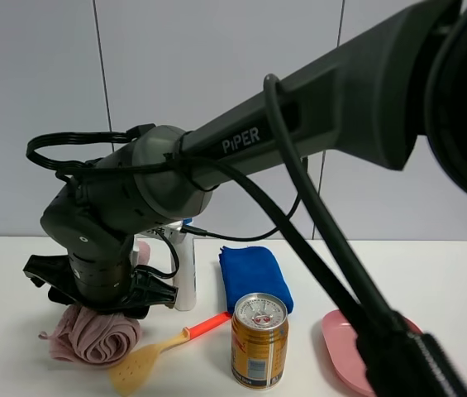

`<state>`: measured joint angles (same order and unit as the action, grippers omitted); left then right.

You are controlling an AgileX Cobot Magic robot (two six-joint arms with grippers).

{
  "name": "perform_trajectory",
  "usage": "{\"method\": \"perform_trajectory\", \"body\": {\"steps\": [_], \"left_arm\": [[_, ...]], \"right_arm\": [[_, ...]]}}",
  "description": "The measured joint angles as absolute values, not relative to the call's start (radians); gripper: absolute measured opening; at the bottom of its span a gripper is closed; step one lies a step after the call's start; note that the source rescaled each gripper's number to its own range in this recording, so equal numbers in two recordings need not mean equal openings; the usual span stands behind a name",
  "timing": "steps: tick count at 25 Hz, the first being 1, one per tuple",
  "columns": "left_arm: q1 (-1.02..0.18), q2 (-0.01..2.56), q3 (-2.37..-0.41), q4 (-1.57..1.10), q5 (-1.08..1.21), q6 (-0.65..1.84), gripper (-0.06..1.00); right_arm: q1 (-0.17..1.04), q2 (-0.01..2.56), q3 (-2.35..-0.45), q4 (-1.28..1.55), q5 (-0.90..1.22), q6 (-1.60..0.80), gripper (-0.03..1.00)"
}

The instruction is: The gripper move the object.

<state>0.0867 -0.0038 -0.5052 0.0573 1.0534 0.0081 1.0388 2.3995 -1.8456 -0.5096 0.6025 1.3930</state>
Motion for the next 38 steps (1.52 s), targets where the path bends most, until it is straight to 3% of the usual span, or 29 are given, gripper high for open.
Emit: {"method": "perform_trajectory", "body": {"steps": [6, 9, 21, 28, 33, 38], "left_arm": [[0.087, -0.004, -0.505, 0.057, 1.053, 0.008, 1.0], [0.087, -0.004, -0.505, 0.057, 1.053, 0.007, 1.0], [0.087, -0.004, -0.505, 0.057, 1.053, 0.008, 1.0], [0.087, -0.004, -0.505, 0.057, 1.053, 0.008, 1.0], [0.087, -0.004, -0.505, 0.057, 1.053, 0.007, 1.0], [0.087, -0.004, -0.505, 0.057, 1.053, 0.007, 1.0]], "right_arm": [[1.039, 2.399, -1.846, -0.504, 0.604, 1.393, 0.6], [1.039, 2.399, -1.846, -0.508, 0.615, 1.393, 0.68], [1.05, 2.314, -1.846, -0.496, 0.631, 1.32, 0.7], [1.09, 2.202, -1.846, -0.438, 0.674, 1.0, 0.7], [1.117, 2.096, -1.846, -0.385, 0.789, 0.643, 0.7], [1.128, 1.965, -1.846, -0.395, 0.906, 0.451, 0.7]]}}
